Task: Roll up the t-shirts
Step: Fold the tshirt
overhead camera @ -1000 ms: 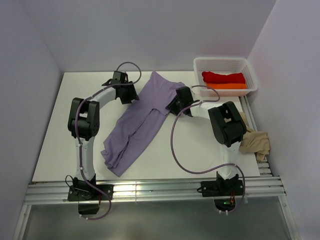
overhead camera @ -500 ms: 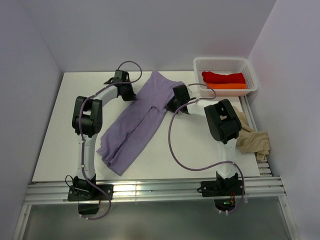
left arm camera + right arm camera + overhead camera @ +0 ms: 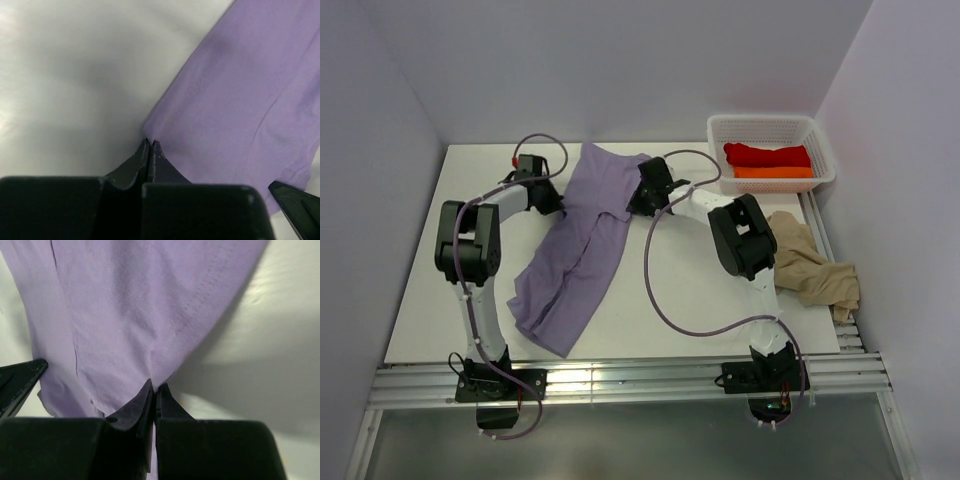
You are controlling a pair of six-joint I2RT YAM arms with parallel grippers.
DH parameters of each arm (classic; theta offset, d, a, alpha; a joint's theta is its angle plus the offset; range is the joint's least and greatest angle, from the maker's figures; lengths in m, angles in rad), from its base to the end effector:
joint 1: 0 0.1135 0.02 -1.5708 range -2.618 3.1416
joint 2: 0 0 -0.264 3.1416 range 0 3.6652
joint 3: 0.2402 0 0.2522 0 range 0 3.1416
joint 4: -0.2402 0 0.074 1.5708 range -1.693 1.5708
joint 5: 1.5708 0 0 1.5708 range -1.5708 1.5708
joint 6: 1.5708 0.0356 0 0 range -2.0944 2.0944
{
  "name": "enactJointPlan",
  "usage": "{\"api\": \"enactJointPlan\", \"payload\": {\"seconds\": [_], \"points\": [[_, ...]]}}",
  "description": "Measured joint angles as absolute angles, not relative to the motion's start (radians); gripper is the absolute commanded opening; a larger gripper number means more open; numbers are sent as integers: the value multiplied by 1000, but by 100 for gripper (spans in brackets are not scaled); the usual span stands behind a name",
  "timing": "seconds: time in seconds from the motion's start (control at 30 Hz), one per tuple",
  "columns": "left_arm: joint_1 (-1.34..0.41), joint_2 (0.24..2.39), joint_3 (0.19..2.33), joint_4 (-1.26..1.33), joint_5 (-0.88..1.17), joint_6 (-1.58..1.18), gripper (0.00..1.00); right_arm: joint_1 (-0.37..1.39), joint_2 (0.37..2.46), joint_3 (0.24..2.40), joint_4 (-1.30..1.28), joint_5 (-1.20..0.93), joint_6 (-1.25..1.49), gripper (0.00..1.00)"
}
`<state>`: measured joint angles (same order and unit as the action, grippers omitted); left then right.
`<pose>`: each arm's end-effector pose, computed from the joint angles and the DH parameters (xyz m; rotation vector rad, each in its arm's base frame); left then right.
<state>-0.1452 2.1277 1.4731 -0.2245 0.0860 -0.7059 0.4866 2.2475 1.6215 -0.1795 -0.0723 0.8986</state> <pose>0.4549 -0.0696 0.1518 -0.6558 2.4182 -0.4709 0.4362 0.2337 0.1454 0.4765 2.4583 0.7132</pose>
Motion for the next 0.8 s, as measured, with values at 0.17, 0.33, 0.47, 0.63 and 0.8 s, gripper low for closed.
{"api": "enactJointPlan", "payload": {"seconds": [0.17,0.33,0.47,0.63,0.8], "points": [[-114,1991,1267,-174,36,-782,0,521,2247,1629,-205,-91,849,0],[-133,1948,1198,-142,17,-835,0,503,2246,1623,-218,-118,812,0],[-161,1980,1248,-167,9,-859,0,467,2246,1631,-234,-138,788,0],[-194,2086,1403,-200,12,-886,0,406,2270,1711,-318,-150,754,0],[-205,2180,1555,-247,11,-907,1,356,2386,1929,-373,-153,717,2]]}}
